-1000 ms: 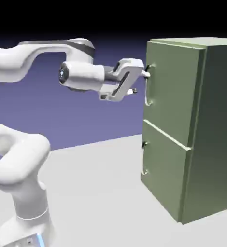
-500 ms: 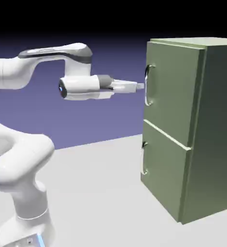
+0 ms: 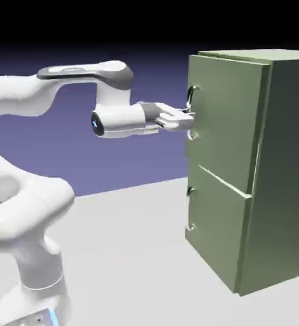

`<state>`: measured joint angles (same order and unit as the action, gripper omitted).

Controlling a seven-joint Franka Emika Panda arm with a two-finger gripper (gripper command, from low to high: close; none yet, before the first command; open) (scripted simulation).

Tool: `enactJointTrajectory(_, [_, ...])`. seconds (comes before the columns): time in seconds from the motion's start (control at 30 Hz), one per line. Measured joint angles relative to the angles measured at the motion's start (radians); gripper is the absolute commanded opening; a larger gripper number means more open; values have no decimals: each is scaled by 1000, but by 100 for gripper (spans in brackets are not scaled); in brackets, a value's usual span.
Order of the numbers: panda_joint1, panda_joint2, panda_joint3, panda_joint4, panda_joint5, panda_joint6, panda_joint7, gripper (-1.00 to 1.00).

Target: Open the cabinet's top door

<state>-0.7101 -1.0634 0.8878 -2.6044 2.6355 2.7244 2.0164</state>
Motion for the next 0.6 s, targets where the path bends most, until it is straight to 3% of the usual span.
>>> enactJointTrajectory(0.3, [241, -75, -326, -233, -333, -250, 62, -100])
enactJointTrajectory(0.6, [298, -148, -652, -352, -705, -513, 115, -100])
